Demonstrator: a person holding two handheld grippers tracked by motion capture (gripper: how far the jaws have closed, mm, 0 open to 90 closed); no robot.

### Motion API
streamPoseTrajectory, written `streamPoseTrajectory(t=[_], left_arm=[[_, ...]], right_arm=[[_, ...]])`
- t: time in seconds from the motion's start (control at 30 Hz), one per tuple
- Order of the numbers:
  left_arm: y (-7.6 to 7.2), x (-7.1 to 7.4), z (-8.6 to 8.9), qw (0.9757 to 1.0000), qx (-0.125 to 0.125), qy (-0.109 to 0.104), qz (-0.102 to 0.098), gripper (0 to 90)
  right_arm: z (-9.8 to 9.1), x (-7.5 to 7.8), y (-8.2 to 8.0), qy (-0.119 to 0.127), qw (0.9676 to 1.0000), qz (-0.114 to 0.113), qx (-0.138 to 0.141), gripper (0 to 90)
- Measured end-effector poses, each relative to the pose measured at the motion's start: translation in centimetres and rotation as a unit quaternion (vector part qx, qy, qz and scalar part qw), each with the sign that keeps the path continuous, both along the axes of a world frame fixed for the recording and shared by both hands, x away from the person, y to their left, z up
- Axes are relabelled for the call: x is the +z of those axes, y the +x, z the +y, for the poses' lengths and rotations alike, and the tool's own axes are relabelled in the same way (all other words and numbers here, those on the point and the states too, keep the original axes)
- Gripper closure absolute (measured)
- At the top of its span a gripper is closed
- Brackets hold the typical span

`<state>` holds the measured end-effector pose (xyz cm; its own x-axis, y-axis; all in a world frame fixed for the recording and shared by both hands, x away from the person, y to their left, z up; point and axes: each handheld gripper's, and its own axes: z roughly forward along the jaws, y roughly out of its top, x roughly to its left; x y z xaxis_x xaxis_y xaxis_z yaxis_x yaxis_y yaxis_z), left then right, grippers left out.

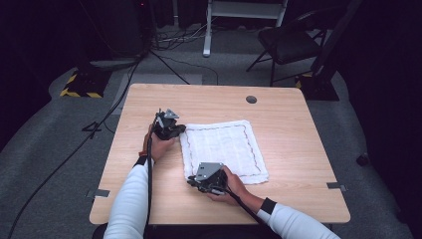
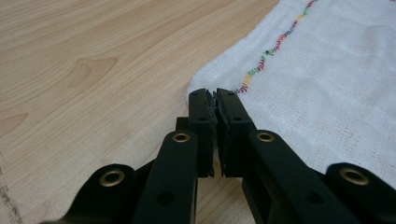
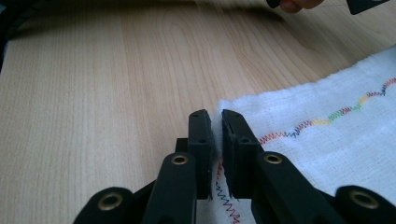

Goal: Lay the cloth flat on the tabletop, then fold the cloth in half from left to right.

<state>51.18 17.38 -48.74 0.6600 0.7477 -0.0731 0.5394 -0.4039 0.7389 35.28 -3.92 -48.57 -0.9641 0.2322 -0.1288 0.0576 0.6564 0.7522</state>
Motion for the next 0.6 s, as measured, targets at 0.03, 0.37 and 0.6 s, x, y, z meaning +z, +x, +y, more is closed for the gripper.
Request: streamPoseTrajectory(t=[0.03,0.37,0.6], left_arm=[[-0.1,0.0,0.1,1.0,0.002,-0.002,0.001,85.4],[-0.5,0.6,1.3,0.9998,0.011,-0.013,-0.006,85.5],[-0.6,1.2,1.4,0.9996,0.013,-0.019,-0.016,85.5]], right_arm=[[0.1,0.0,0.0,-0.001,1.0,-0.001,0.001,82.8],[0.6,0.5,-0.2,0.01,0.9999,-0.011,0.005,83.0],[0.2,1.5,-0.1,0.022,0.9995,-0.02,0.002,83.1]])
